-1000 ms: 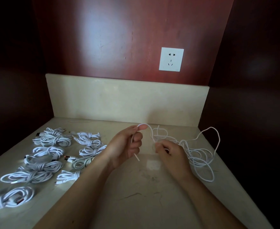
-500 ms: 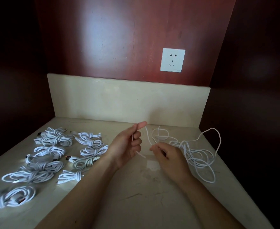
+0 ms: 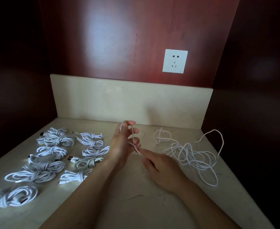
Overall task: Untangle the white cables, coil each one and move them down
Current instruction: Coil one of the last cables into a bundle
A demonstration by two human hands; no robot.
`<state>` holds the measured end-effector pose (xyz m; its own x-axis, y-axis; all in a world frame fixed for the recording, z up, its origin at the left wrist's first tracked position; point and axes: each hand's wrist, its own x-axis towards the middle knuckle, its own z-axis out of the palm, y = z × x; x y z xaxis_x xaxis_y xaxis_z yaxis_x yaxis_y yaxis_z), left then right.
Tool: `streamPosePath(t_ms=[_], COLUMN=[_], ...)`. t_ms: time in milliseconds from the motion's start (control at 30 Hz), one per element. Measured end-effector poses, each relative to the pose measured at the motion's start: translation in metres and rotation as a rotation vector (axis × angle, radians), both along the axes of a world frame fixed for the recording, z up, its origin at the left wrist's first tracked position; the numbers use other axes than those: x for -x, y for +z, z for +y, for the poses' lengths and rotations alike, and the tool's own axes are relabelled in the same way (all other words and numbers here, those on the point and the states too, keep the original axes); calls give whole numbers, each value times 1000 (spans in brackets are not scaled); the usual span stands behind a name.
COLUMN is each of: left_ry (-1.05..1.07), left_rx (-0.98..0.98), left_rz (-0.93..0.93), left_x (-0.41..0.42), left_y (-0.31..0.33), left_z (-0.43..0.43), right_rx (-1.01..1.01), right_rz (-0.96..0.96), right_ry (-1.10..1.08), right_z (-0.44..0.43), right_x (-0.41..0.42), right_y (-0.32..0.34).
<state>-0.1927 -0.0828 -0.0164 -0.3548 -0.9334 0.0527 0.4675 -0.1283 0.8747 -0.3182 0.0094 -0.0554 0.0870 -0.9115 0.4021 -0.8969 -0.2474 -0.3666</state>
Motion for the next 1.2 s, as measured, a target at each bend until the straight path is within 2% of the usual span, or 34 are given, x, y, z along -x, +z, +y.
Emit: streamPosePath(t_ms=[133, 400, 633, 967, 1200], left_ry=[14, 68, -105, -234, -272], left_rx=[64, -80, -164, -214, -167], left_rz=[-106, 54, 118, 212, 123], left_x=[-1, -7, -14, -16, -16], left_y=[2, 4, 1, 2, 3], left_z=[0, -12, -18, -18, -17], right_rx=[11, 48, 37, 16, 27], right_rz=[16, -66, -109, -138, -139], right_ry=[-26, -22, -39, -38, -32], right_z=[1, -1, -3, -1, 2], right_x=[0, 4, 10, 10, 9], right_y=[1, 1, -1, 0, 4])
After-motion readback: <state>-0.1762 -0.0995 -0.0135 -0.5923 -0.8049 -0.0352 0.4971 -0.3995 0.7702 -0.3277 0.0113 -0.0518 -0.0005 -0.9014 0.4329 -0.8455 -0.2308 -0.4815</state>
